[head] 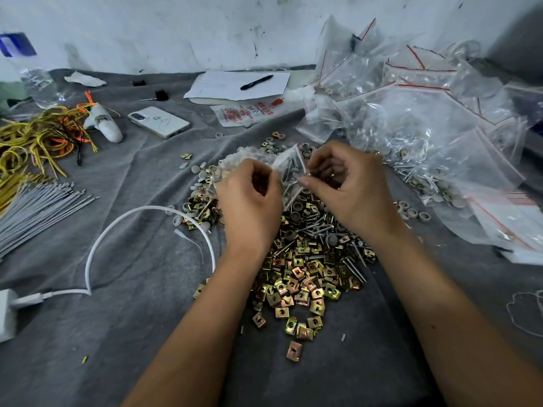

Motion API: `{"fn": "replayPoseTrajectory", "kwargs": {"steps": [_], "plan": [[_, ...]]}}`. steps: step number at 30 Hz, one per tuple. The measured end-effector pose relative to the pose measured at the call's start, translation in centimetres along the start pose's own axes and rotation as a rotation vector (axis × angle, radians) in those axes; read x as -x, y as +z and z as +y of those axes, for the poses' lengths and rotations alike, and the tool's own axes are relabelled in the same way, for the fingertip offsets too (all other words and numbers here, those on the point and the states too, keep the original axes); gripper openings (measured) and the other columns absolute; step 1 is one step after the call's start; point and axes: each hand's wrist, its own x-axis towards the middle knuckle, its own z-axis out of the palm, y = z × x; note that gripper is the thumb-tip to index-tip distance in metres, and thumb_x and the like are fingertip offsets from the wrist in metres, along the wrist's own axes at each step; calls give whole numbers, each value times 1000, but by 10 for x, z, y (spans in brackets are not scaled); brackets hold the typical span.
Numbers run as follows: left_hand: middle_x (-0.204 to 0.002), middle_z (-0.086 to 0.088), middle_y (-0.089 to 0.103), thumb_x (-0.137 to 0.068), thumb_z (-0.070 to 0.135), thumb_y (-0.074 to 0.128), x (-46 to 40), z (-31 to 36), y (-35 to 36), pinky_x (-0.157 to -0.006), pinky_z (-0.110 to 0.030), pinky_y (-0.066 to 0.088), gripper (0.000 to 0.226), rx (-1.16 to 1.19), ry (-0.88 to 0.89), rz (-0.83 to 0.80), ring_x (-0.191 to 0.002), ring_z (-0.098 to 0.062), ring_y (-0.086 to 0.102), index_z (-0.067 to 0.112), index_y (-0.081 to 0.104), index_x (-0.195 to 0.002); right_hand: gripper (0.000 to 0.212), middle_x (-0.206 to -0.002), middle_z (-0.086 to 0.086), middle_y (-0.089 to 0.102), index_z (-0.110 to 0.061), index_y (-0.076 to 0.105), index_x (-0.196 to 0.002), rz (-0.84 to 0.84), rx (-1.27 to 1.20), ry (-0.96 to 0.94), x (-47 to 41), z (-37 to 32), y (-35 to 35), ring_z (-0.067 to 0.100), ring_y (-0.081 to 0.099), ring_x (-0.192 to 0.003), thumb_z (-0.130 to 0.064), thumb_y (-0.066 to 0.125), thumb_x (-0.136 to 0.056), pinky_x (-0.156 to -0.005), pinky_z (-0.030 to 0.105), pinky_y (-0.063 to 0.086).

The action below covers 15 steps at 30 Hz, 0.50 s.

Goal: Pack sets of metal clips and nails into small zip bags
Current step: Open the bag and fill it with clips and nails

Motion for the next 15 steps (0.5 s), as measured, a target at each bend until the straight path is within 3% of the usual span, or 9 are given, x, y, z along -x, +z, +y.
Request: {"fn": "replayPoseTrajectory", "kwargs": {"steps": [3, 6, 9, 12, 15], "plan": [[-68, 2, 65, -91, 9, 71, 1, 0, 1, -58, -34, 53, 13, -19, 97, -17, -61, -12, 63, 14, 66, -80, 16, -77, -10, 69, -15, 73, -84, -4, 72, -19, 2, -2, 9, 6, 66, -68, -16, 88, -78, -62, 24, 57], [-68, 3, 65, -91, 9, 69, 1, -1, 2, -58, -36, 53, 14, -13, 99, -8, -61, -13, 63, 16, 64, -79, 12, -85, -6, 75, -15, 80, -90, -14, 140, -85, 0, -1, 10, 4, 67, -76, -16, 87, -79, -74, 27, 57], [-69, 8, 64, -92, 14, 69, -1, -1, 1, -58, -27, 51, 17, -17, 22, 36, -62, -9, 62, 23, 62, -79, 14, -95, -2, 74, -13, 81, -96, -25, 175, -115, -1, -1, 8, 7, 67, -86, -16, 84, -82, -82, 25, 55], [-65, 15, 60, -92, 15, 69, -3, -1, -1, -56, -11, 43, 19, -1, -78, 110, -62, -4, 61, 24, 62, -77, 13, -90, -8, 69, -17, 79, -94, 1, 143, -97, -2, -1, 2, 4, 62, -78, -19, 84, -83, -70, 16, 49], [-64, 15, 60, -93, 15, 69, -6, 0, -4, -56, -8, 40, 18, 34, -174, 173, -60, 2, 59, 20, 63, -77, 12, -84, -13, 69, -20, 78, -87, -163, 106, -130, -1, -2, -6, 7, 61, -78, -26, 86, -80, -71, 22, 47]]}}
